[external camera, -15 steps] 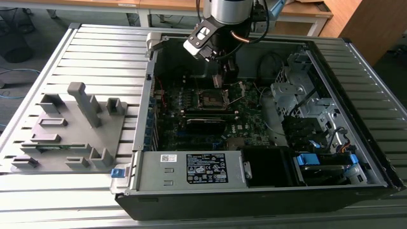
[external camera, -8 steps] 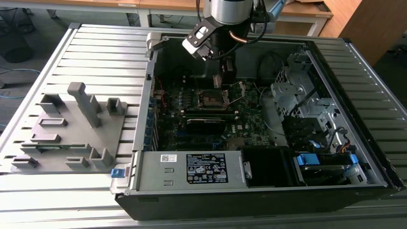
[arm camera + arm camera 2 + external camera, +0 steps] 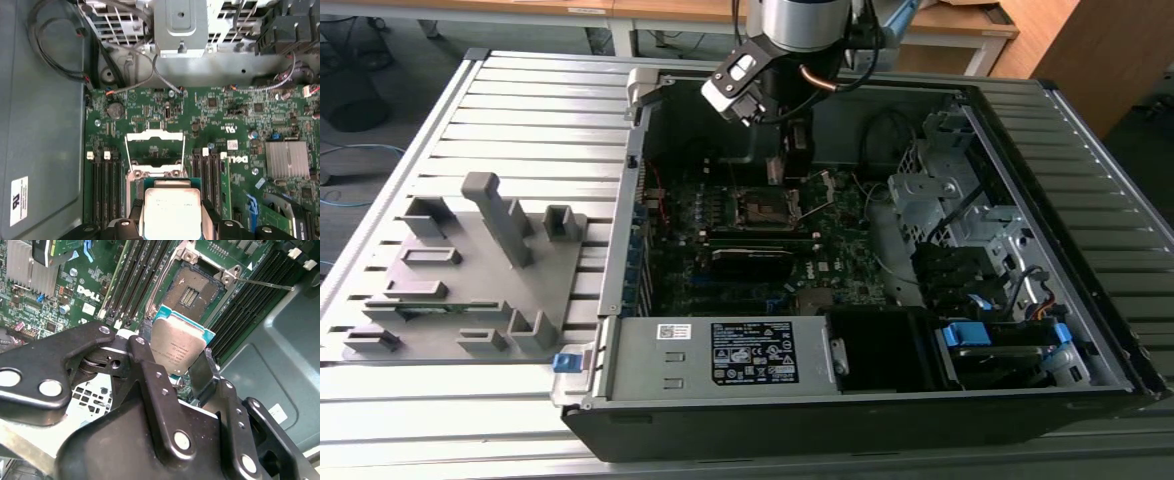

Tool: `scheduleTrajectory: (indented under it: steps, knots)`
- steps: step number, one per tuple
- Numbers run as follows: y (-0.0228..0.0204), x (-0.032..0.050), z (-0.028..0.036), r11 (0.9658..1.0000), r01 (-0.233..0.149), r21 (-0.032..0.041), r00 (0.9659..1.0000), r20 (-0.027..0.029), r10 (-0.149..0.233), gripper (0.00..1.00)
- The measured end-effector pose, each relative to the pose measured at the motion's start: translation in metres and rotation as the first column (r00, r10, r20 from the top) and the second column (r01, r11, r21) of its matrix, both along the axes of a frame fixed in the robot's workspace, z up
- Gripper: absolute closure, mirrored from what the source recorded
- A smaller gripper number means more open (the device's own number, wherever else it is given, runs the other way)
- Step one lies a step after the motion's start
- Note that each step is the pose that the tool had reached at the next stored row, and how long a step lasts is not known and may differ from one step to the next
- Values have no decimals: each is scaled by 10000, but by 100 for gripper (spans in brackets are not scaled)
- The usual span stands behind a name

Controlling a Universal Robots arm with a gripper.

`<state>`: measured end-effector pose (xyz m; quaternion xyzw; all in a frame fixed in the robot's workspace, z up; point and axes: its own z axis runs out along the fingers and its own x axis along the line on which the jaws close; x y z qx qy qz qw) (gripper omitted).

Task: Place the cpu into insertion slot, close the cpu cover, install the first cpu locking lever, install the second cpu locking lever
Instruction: 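Place the cpu into insertion slot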

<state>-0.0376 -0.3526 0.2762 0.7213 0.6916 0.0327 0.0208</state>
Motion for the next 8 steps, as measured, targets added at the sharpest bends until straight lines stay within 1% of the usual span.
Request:
scheduleTrajectory:
  steps: [2,3,8]
  knots:
    - [-1,1,-5,10000,-1,-1,9997,-246,1,46]
    - [-1,1,-4,10000,-2,-2,9995,-303,1,46]
    - [-1,0,-5,10000,-2,-1,9995,-306,2,46]
